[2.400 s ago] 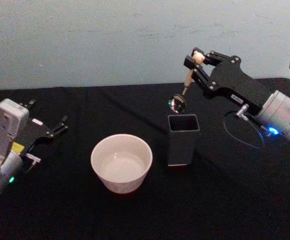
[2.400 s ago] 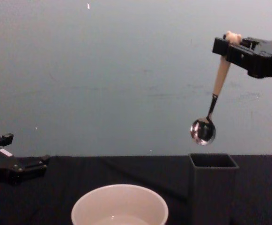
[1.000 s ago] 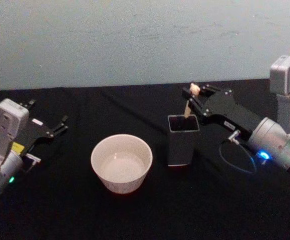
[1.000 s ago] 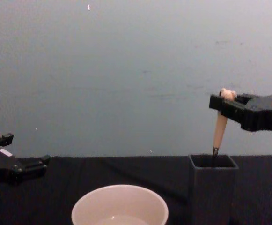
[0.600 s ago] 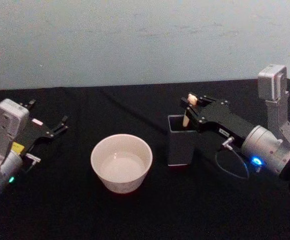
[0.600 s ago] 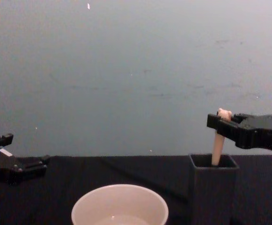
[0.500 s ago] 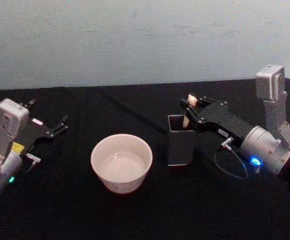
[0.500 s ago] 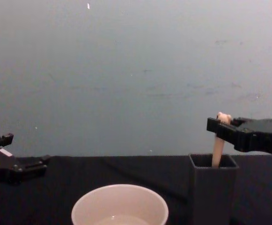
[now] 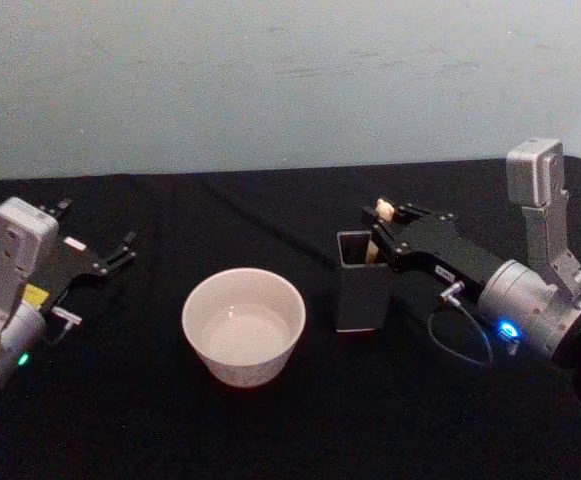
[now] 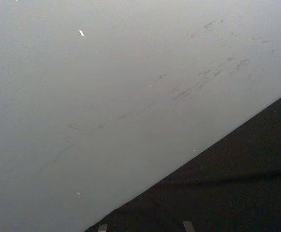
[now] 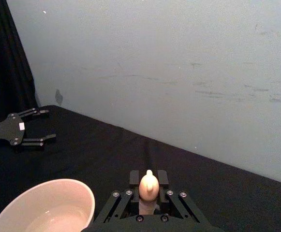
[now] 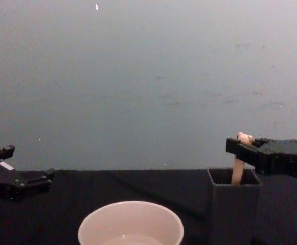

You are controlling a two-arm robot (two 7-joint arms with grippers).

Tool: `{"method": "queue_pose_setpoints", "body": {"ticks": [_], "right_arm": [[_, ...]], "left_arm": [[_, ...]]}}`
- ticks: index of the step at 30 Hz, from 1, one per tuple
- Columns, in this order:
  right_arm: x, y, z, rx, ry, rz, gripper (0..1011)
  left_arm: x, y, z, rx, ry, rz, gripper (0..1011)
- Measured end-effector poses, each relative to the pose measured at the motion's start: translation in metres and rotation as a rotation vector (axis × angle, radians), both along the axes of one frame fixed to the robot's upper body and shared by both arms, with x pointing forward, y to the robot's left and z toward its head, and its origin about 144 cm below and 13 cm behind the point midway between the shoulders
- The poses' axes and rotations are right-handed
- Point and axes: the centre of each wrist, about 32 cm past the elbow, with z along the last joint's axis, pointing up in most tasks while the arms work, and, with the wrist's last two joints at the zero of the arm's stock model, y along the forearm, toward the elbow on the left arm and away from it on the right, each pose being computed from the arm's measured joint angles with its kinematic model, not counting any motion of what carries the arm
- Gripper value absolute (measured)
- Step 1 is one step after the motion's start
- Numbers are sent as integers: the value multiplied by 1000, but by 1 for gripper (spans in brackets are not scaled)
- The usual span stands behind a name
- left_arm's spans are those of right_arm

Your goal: Pick up the stirring spoon with one hand, stir inside the cup, then place it back in its original position.

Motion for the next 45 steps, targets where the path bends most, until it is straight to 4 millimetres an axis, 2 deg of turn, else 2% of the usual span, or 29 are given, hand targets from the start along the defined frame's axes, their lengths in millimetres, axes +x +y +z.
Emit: {"method": "queue_pose_setpoints", "body": {"ticks": [45], "right_arm": [[-4, 1, -6, -30, 26, -29, 228]], "left_arm": [[0, 0, 0, 0, 0, 0, 1001]]}}
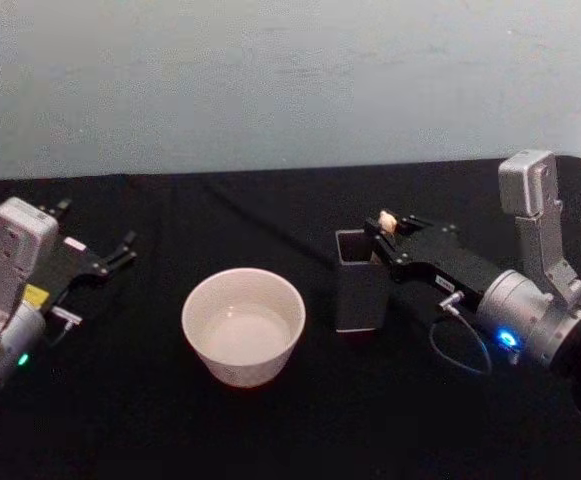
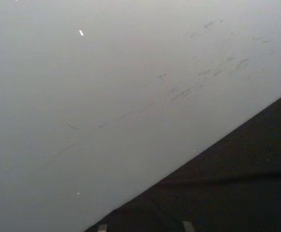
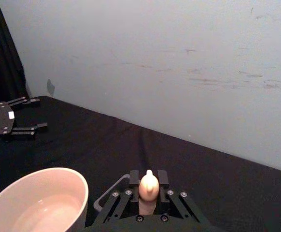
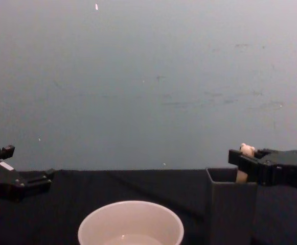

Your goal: Pick up the stirring spoon with one hand, stir inside the cup, then place it back in its original position.

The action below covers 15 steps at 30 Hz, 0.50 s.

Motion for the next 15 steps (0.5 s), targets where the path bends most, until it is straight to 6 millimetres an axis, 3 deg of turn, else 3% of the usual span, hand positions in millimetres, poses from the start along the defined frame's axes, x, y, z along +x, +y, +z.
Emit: {"method": "queue_pose_setpoints", "body": {"ticks": [15], "right_arm": [[0, 0, 0, 2, 0, 1, 683]], "left_arm": [[0, 0, 0, 0, 0, 0, 1001]]}}
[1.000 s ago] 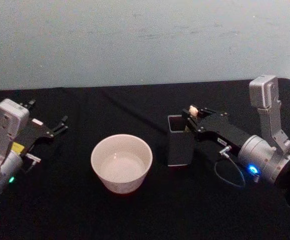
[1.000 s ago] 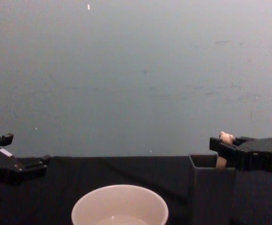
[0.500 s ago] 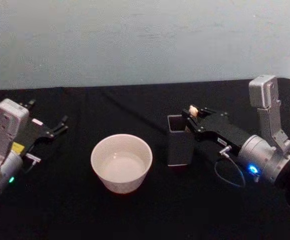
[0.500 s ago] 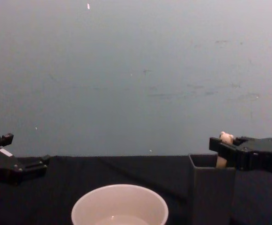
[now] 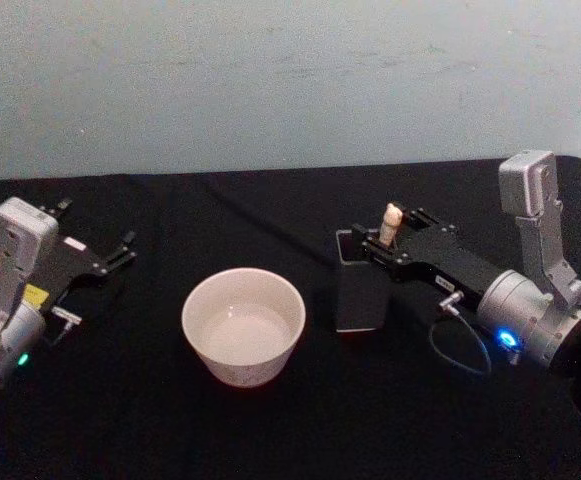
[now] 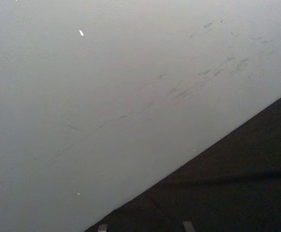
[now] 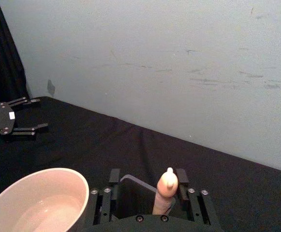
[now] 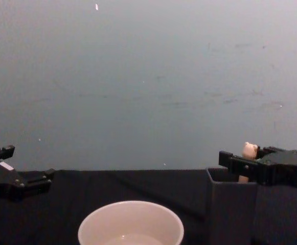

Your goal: Pick up the stirring spoon with one hand, stir inside the cup, then place it back in its original position.

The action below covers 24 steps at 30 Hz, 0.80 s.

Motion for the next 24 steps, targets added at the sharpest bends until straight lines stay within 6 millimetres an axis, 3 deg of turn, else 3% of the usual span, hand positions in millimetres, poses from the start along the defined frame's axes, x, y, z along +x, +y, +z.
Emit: {"method": "queue_pose_setpoints", "body": {"ticks": [5, 12, 24], "right_arm": [[0, 0, 0, 1, 0, 1, 857], [0, 0, 0, 3, -2, 1, 1002], [9, -7, 23, 97, -185, -75, 1002]], "left_arm": [[0, 0, 0, 0, 0, 0, 1001], [0, 0, 0, 0, 0, 0, 1001], [0, 0, 0, 0, 0, 0, 1001]]}}
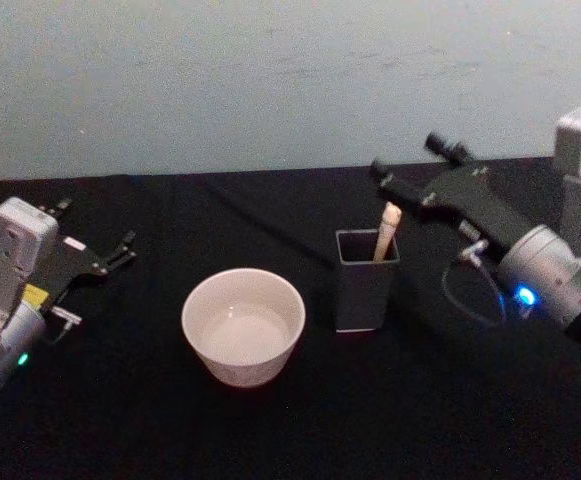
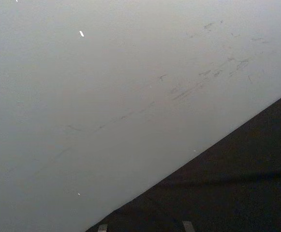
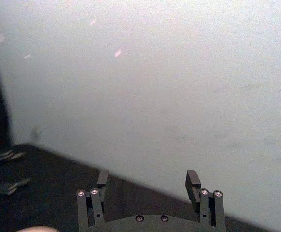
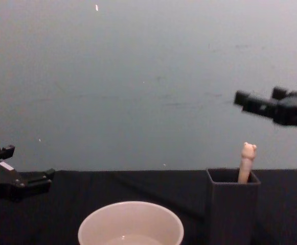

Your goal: Pick up the stirring spoon with one hand, stir inside the cup, then place it back in its original position.

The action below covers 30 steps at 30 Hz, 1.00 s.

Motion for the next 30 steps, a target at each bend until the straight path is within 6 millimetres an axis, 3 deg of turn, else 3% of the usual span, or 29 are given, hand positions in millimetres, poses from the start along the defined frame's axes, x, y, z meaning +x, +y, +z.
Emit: {"method": "queue_pose_setpoints", "body": {"ticks": [5, 10, 17, 22, 30], "right_arm": [[8, -6, -4, -38, -42, -135, 1000], [13, -12, -28, -154, -18, -235, 1000], [7, -16, -58, -261, 70, -237, 1000], [5, -15, -68, -291, 104, -229, 1002], [5, -15, -67, -291, 103, -228, 1000]], "left_arm": [[0, 0, 0, 0, 0, 0, 1001], [0, 0, 0, 0, 0, 0, 1001], [0, 0, 0, 0, 0, 0, 1001], [0, 0, 0, 0, 0, 0, 1001], [0, 0, 0, 0, 0, 0, 1001]]}}
